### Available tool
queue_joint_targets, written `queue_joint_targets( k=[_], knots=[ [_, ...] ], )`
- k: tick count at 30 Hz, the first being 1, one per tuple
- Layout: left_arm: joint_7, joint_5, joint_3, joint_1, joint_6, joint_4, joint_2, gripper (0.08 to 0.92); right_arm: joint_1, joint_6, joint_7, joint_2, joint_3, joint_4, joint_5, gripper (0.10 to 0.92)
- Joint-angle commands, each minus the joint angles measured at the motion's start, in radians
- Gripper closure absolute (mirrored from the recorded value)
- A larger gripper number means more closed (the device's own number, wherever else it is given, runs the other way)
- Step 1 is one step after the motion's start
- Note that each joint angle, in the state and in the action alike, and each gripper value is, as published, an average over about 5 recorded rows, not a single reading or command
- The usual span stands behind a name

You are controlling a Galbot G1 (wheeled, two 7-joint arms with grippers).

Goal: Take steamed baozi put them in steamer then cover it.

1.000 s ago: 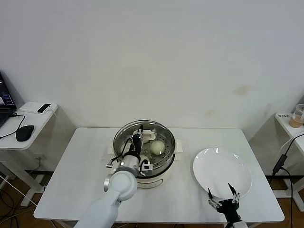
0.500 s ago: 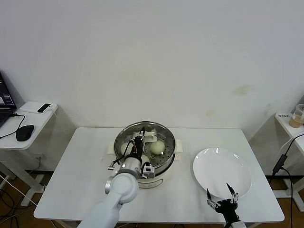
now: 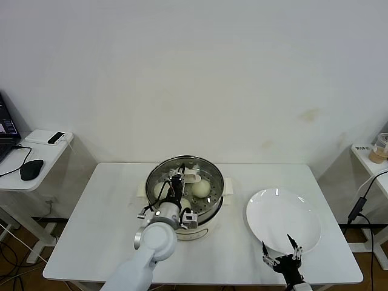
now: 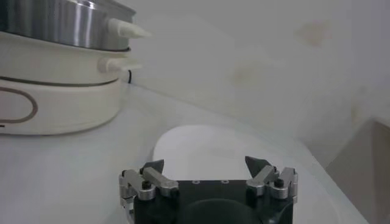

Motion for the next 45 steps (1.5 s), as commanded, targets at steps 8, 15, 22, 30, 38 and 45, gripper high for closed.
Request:
queue_joint_targets(
  k=[8,15,22,30,38,45],
  knots=[
    [-0.025,0.004,-0.027,0.093,-0.020,-0.139,0.035,0.570,-0.003,0.000,0.000,0.004,-0.007,0.001,-0.012,0.203],
    [-0.059,-0.015,-0.059,0.220,-0.056,-0.317,0.091,0.371,-0.006,0.000,0.001,-0.001,-0.007,-0.006,-0.013,0.203],
    [-0.134,-0.168,-0.111,0.442,-0.113,-0.487,0.124,0.199,-0.011,0.009,0.001,-0.033,-0.006,-0.032,0.002,0.203],
    [-0.431,-0.900,-0.411,0.730,-0.406,-0.504,0.086,0.177,-0.026,0.008,0.001,-0.063,-0.013,-0.010,0.040,0.203],
    [-0.418,-1.344,-0.567,0.905,-0.589,-0.416,0.011,0.177,-0.042,0.026,0.000,-0.065,-0.036,0.022,0.081,0.203],
    [-0.457,-1.437,-0.565,0.939,-0.611,-0.393,-0.052,0.177,-0.077,0.009,-0.014,-0.094,-0.056,0.083,0.184,0.203]
  ],
)
